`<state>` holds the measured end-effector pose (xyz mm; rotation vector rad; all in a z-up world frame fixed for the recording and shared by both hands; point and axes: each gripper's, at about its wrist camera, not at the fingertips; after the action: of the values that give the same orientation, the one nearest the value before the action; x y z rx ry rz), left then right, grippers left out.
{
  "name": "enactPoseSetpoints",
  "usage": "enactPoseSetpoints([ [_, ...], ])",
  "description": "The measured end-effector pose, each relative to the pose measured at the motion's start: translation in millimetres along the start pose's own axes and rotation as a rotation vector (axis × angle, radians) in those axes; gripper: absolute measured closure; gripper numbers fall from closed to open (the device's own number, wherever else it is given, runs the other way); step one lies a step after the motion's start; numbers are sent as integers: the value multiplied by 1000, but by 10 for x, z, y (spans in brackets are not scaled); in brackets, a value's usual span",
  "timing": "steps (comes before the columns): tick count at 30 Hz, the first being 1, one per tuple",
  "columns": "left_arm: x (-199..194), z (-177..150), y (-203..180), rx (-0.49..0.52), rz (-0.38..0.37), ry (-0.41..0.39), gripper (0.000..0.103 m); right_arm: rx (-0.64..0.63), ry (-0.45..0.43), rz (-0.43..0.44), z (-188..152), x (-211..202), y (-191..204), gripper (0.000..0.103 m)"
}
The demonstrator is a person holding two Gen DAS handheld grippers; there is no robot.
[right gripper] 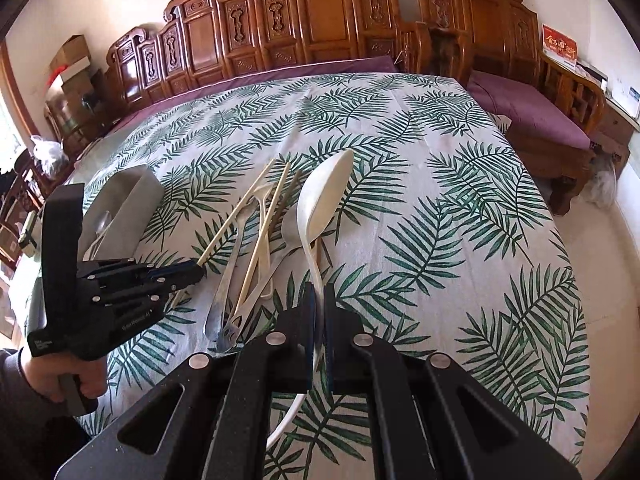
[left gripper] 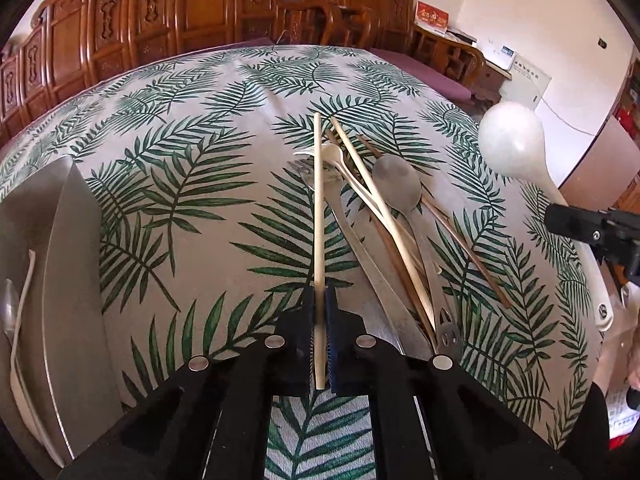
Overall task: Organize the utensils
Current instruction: 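Close the left tool on a wooden chopstick, then carry the chopstick toward the grey tray with the left tool while the right tool holds the white spoon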
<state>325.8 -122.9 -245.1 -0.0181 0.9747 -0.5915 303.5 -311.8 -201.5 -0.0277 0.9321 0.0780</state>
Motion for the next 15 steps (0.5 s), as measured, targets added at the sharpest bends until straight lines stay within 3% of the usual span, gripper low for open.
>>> enactPoseSetpoints([
  [15,-762,-23,-271,61,-38,-93,99,-28,-45,35,28,-316,346,98],
])
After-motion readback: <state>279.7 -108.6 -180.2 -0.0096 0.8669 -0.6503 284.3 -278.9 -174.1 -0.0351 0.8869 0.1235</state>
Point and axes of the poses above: each gripper's, at about its wrist camera, not at the fingertips, and x roughly the way its jaws point, y to its left, z to its top, and after that the axes turned 9 degrees about -z, right-handed
